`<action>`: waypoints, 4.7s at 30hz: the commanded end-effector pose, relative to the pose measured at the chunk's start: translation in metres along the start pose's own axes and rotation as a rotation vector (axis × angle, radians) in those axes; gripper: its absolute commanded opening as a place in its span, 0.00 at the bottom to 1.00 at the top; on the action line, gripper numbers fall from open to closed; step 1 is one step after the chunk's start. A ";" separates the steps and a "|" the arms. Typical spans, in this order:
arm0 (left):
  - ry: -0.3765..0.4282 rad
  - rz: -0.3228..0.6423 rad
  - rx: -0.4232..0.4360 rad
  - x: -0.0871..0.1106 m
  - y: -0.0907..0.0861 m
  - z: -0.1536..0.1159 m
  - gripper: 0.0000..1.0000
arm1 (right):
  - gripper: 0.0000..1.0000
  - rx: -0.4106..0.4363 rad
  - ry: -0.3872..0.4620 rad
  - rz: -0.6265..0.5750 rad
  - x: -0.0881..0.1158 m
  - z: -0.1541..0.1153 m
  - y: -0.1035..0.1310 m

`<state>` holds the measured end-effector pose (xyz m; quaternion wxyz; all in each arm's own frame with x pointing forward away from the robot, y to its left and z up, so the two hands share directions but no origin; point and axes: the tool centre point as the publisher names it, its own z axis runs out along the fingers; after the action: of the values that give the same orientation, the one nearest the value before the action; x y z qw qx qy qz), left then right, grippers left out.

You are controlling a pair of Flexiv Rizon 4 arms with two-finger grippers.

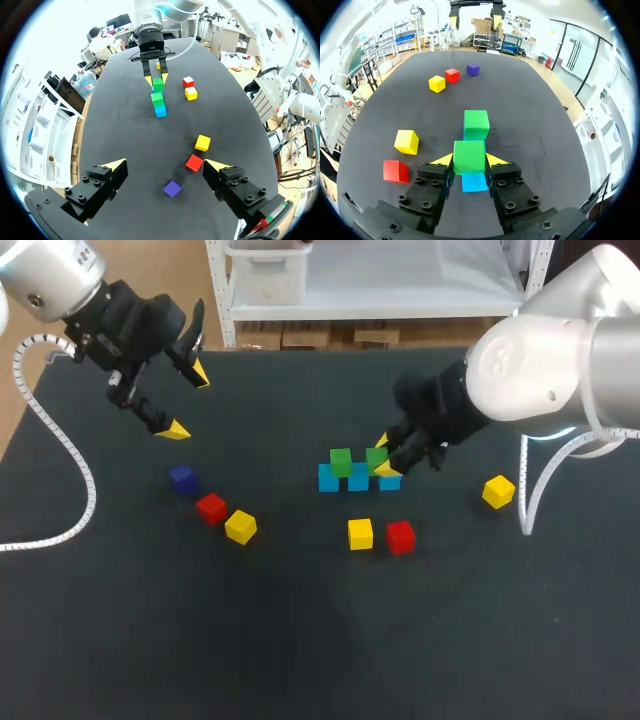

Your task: Place the blue cubes, place green cubes on the blue cubes, place the yellow cubes on the green cubes, then place the red cubes on the yellow cubes, and place purple cube on the red cubes.

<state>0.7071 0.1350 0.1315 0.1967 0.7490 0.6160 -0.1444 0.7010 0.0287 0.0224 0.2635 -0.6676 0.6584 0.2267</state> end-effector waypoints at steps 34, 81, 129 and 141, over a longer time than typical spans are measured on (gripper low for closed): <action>-0.001 0.002 0.002 0.001 0.001 0.000 1.00 | 0.24 -0.004 -0.010 0.005 0.003 0.005 -0.004; -0.001 0.002 0.002 0.001 0.001 0.000 1.00 | 0.47 0.011 -0.017 0.015 0.003 0.007 -0.010; -0.001 0.002 0.002 0.001 0.001 0.000 1.00 | 1.00 -0.050 -0.098 -0.074 0.079 -0.110 0.056; -0.001 0.002 0.002 0.001 0.001 0.000 1.00 | 1.00 -0.097 -0.028 -0.195 0.100 -0.120 0.062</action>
<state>0.7071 0.1351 0.1315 0.1966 0.7489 0.6161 -0.1444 0.6337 -0.1183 0.0415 0.2621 -0.7319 0.5827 0.2367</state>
